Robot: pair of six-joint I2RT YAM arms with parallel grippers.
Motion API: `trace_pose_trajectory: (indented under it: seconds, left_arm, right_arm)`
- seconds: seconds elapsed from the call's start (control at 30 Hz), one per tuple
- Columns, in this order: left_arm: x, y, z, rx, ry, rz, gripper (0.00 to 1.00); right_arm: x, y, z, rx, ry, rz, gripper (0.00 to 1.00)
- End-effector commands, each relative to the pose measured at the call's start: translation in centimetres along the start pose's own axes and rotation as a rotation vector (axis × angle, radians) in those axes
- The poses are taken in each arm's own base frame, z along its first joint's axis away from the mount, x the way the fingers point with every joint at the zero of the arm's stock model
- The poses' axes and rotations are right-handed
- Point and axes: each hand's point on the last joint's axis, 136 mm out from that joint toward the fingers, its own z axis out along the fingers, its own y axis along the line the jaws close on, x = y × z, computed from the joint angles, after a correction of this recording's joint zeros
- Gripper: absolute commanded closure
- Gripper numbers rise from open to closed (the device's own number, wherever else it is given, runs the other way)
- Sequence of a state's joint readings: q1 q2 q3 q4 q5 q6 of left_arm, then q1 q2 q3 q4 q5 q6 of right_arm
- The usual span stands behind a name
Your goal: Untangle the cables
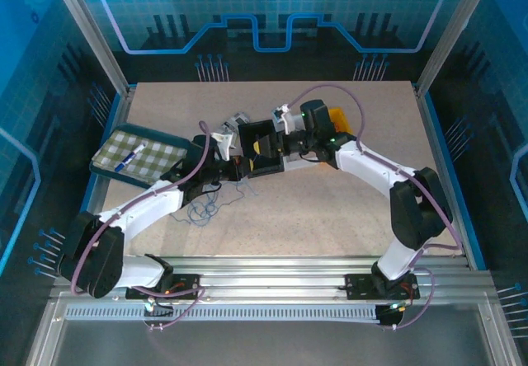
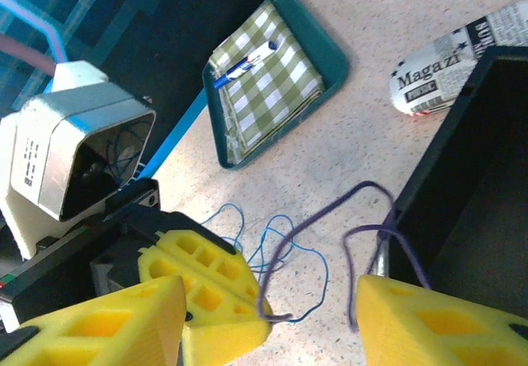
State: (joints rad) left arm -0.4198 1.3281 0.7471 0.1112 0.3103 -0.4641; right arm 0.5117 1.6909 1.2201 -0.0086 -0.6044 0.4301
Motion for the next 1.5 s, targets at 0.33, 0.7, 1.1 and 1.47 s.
trace_pose_trajectory:
  seconds: [0.33, 0.7, 1.1, 1.47]
  left_arm:
    - [-1.1, -0.9, -0.3, 0.044, -0.054, 0.023, 1.00]
    - [1.7, 0.9, 0.9, 0.010, 0.045, -0.002, 0.54]
    - [6.8, 5.6, 1.8, -0.130, 0.176, -0.008, 0.57]
    - [9.0, 12.6, 0.5, -0.445, 0.156, -0.130, 0.58]
  right_arm:
    - [-1.6, -1.5, 3.4, 0.076, -0.014, 0.016, 0.86]
    - [-5.5, -3.4, -2.1, 0.227, -0.178, 0.033, 1.00]
    - [-10.6, -4.7, -11.4, 0.469, -0.397, -0.016, 1.00]
    - [-11.2, -6.2, -18.2, 0.717, -0.541, -0.008, 1.00]
